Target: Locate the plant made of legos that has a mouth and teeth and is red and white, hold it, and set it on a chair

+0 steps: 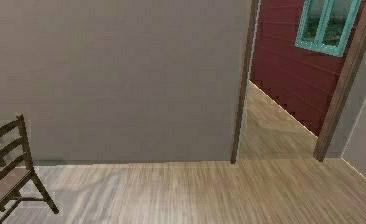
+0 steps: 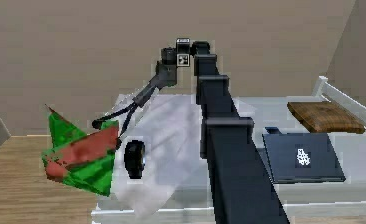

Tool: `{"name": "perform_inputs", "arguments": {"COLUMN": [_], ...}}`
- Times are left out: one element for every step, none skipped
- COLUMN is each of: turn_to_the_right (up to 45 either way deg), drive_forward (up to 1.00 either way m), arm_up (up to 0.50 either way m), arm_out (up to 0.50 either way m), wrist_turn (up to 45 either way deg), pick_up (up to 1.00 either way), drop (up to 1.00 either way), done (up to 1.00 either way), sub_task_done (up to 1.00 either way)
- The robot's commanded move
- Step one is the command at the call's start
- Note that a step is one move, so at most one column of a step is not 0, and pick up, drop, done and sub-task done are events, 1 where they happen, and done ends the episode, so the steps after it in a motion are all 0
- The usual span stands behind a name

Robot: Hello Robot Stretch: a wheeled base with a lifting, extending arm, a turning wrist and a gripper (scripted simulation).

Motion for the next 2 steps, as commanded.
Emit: {"name": "perform_inputs", "arguments": {"turn_to_the_right": [0.0,-45.0], "drive_forward": [0.0,0.0], "arm_up": [0.0,0.0], "arm_out": [-0.42,0.0], "wrist_turn": [0.0,0.0], "pick_up": [0.0,0.0], "drop": [0.0,0.0], "done": [0.0,0.0], "sub_task_done": [0.0,0.0]}}
